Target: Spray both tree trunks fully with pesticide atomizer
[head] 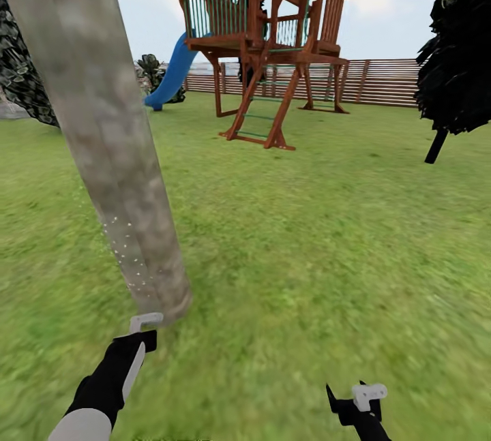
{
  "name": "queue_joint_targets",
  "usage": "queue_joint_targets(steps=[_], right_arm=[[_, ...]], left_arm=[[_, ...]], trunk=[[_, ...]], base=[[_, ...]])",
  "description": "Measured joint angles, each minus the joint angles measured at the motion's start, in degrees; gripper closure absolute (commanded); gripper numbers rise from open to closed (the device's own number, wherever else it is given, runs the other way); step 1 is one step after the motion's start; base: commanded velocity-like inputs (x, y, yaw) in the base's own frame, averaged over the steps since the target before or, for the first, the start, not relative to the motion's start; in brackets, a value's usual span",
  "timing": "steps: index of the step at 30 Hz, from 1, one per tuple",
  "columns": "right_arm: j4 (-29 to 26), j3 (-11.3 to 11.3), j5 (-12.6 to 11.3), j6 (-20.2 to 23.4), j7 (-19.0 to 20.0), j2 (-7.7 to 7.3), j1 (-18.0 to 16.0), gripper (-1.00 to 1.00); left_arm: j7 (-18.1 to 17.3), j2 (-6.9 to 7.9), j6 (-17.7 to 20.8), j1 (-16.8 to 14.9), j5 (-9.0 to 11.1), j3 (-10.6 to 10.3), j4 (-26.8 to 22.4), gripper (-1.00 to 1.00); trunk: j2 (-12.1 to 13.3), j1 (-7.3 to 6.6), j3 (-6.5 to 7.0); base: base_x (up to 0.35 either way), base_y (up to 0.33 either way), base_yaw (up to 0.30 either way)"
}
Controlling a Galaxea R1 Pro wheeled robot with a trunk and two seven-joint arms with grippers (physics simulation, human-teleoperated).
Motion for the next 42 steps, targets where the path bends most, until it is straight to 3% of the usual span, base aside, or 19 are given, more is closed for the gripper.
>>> queue_joint_targets(steps=[7,18,25,32,36,38,40,42], right_arm=[[0.0,0.0,0.0,0.0,0.0,0.00,0.0,-1.00],[0.0,0.0,0.0,0.0,0.0,0.00,0.0,-1.00],[0.0,0.0,0.0,0.0,0.0,0.00,0.0,-1.00],[0.0,0.0,0.0,0.0,-0.1,0.00,0.0,-1.00],[0.0,0.0,0.0,0.0,-0.2,0.00,0.0,-1.00],[0.0,0.0,0.0,0.0,-0.2,0.00,0.0,-1.00],[0.0,0.0,0.0,0.0,-0.3,0.00,0.0,-1.00],[-0.1,0.0,0.0,0.0,-0.3,0.00,0.0,-1.00]], left_arm=[[0.0,-0.01,0.0,0.0,0.0,0.0,0.0,1.00],[0.0,0.02,0.0,0.0,0.1,0.0,0.0,1.00],[0.0,-0.01,-0.1,0.0,0.0,0.0,0.0,1.00],[0.0,-0.13,0.0,-0.7,0.2,-0.2,-0.9,1.00],[0.0,-0.07,0.6,-3.0,0.0,-3.1,-2.7,1.00],[0.0,0.58,1.0,-5.0,0.1,-3.2,-2.9,1.00],[-0.1,2.61,1.1,-5.7,-0.1,-2.9,-2.9,1.00],[-0.2,7.02,2.3,-5.9,-0.4,-2.7,-4.9,1.00]], trunk=[[0.0,0.00,0.00],[0.0,0.00,0.00],[0.0,0.00,0.00],[0.0,0.00,0.00],[0.0,0.00,0.01],[0.0,0.00,0.01],[0.0,0.00,0.00],[0.0,-0.01,0.01]], base=[[0.000,-0.242,0.273],[0.000,-0.241,0.041],[0.000,-0.240,0.219],[0.000,-0.047,0.065],[0.000,0.000,0.000],[0.000,0.000,0.000],[0.000,0.000,0.000],[0.000,0.000,0.000]])
